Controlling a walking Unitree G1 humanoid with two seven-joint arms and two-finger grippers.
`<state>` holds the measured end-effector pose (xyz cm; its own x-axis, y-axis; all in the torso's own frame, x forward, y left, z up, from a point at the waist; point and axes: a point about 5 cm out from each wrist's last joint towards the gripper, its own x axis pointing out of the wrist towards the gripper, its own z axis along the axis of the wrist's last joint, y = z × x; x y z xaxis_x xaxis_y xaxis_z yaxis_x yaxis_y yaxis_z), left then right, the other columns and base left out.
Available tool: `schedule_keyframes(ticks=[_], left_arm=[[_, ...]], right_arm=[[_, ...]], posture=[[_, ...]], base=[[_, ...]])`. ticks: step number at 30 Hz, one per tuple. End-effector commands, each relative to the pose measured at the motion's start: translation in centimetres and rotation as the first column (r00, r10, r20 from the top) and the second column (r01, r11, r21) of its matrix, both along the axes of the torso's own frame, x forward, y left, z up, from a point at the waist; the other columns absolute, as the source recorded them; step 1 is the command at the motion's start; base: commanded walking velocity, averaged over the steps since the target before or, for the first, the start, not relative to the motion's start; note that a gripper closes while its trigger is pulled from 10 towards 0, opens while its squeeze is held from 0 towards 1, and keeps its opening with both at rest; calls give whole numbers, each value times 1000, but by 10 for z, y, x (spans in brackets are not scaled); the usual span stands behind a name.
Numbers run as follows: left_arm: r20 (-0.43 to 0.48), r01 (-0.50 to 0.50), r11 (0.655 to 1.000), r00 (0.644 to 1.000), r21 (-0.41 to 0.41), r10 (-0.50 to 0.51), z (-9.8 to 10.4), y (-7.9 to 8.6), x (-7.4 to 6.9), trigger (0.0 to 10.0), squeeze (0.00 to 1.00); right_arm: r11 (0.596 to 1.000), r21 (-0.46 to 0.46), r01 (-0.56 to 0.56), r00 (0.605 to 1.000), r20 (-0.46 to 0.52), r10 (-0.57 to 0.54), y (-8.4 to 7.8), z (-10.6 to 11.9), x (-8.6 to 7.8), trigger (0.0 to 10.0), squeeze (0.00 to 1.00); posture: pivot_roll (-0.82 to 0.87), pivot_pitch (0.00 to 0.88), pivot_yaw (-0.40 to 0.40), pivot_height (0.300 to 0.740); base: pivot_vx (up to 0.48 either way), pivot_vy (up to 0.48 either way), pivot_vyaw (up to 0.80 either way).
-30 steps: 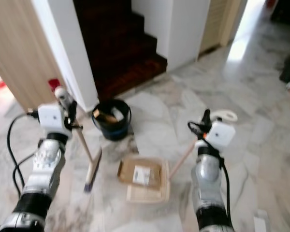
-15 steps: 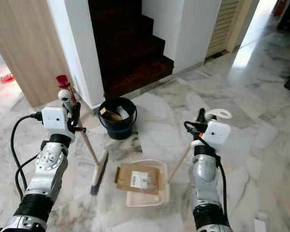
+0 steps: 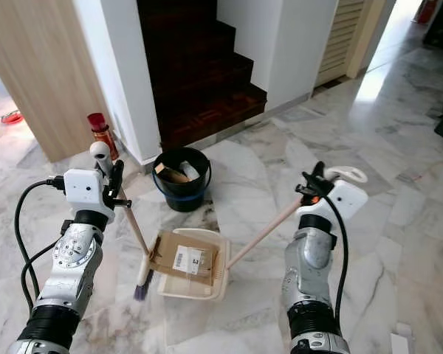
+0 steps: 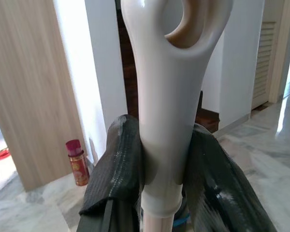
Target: Sweep floor
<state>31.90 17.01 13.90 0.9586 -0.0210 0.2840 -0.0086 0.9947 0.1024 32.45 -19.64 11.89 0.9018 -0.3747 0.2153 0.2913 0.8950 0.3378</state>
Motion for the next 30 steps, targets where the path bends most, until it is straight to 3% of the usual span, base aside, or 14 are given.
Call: schedule_keyframes(ticks=[1, 10, 13, 30], left_arm=[[58, 0, 1000, 998, 1, 0, 14, 0, 0, 10000, 0], [132, -11, 1000, 991, 23, 8, 33, 0, 3, 10000, 0], [202, -8, 998, 979, 58, -4, 48, -2, 2, 10000, 0], [285, 22, 989, 956, 147, -63, 70, -19, 2, 10000, 0]], right_arm=[[998, 55, 8, 998, 55, -12, 0, 13, 6, 10000, 0], [996, 91, -1, 999, 48, -3, 3, 12, 8, 10000, 0], [995, 97, -6, 998, 58, 0, 5, 14, 8, 10000, 0], [991, 114, -76, 976, 210, 51, 21, 50, 18, 10000, 0]], posture=[[95, 0, -9, 740], [98, 0, -11, 740], [99, 0, -8, 740], [100, 0, -14, 740]], base=[[0, 0, 0], [0, 0, 0], [0, 0, 0], [0, 0, 0]])
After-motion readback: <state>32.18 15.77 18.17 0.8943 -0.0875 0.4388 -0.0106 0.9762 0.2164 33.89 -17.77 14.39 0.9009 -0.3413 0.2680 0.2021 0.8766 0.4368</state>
